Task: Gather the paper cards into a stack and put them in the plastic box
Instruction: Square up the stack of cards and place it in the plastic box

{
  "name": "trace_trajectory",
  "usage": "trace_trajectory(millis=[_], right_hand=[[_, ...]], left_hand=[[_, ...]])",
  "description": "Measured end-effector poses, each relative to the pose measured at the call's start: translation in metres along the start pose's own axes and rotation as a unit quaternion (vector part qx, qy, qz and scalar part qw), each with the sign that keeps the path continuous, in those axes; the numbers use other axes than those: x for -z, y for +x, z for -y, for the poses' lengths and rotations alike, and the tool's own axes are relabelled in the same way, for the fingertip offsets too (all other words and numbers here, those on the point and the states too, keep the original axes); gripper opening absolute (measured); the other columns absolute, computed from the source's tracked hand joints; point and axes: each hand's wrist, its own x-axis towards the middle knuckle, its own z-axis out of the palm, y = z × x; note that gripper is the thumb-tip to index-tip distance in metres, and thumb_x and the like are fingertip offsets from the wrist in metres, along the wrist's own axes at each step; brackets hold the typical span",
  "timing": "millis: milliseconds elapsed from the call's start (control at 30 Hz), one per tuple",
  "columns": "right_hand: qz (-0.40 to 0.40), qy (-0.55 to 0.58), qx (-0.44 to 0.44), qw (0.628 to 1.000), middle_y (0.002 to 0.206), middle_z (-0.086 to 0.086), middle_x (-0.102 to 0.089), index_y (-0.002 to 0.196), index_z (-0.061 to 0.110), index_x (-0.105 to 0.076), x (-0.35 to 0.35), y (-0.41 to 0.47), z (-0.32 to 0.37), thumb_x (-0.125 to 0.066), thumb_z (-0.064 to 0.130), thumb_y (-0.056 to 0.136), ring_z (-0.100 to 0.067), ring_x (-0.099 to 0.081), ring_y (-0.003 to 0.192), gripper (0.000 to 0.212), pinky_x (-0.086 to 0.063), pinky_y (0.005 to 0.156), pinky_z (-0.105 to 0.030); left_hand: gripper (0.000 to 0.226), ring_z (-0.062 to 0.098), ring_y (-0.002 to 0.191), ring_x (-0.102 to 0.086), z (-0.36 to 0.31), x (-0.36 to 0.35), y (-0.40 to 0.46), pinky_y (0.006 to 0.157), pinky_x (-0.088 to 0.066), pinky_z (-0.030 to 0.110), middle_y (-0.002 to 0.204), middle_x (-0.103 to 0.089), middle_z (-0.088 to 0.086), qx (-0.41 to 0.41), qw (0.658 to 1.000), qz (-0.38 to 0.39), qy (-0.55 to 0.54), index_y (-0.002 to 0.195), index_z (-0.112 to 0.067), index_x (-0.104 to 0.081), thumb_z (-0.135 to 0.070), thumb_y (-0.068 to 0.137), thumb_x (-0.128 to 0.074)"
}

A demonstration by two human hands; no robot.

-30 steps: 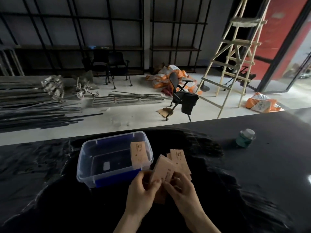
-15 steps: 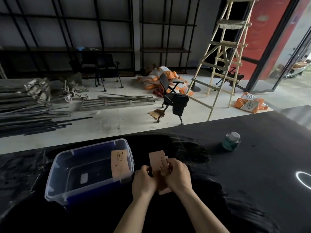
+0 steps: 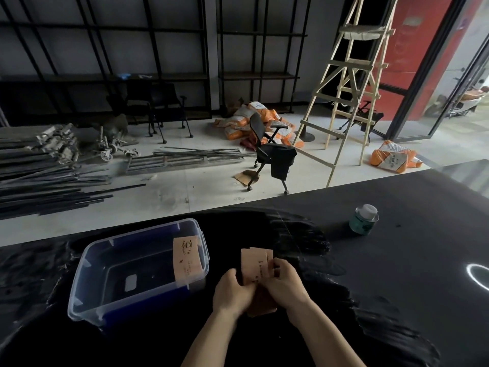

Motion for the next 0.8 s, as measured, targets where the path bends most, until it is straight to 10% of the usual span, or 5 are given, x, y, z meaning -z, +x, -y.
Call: trace_trajectory(millis=[233,400,667,800], right_hand=[[0.033,0.153,0.099,0.983,0.125,-0.009,-0.065,0.127,0.026,-0.064,0.002,-0.033,-0.02,-0.078,0.004,0.087,-0.023,-0.07,0.11,0.049,-0.059,0.095,-0.051],[0.07,0.074,0.213,0.972,0.115,-0.004,-0.074,0.13,0.022,-0.048,-0.009,-0.053,-0.005,-0.052,-0.017,0.088,-0.021,-0.071,0.109,0.057,-0.06,0.089,-0.039],[0.11,0.046,0.275,0.954,0.136,0.001,-0.06,0.149,0.015,-0.035,-0.067,-0.076,0.016,-0.056,-0.019,0.089,-0.009,-0.059,0.125,0.072,-0.049,0.102,-0.023],[0.178,0.155,0.167,0.957,0.127,0.0,-0.069,0.14,0.032,-0.049,-0.076,-0.084,0.015,-0.05,-0.012,0.092,-0.017,-0.066,0.117,0.065,-0.056,0.09,-0.027]], left_hand=[[0.062,0.007,0.104,-0.065,0.016,0.023,-0.037,0.07,-0.056,0.015,0.122,-0.063,-0.006,-0.111,0.989,0.016,-0.1,0.131,-0.034,-0.051,-0.007,0.084,-0.081],[0.065,-0.012,0.117,-0.06,0.021,0.045,-0.049,0.088,-0.053,0.007,0.128,-0.064,-0.014,-0.211,0.975,0.015,-0.067,0.128,-0.041,-0.055,0.003,0.085,-0.075],[0.067,0.009,0.126,-0.056,0.055,0.077,-0.061,0.11,-0.049,0.038,0.134,-0.053,-0.01,-0.219,0.971,-0.052,-0.079,0.119,-0.059,-0.048,-0.005,0.084,-0.065],[0.079,0.013,0.124,-0.063,0.074,0.088,-0.069,0.101,-0.057,0.035,0.142,-0.055,0.003,-0.18,0.961,0.053,-0.205,0.141,-0.043,-0.04,0.0,0.077,-0.057]])
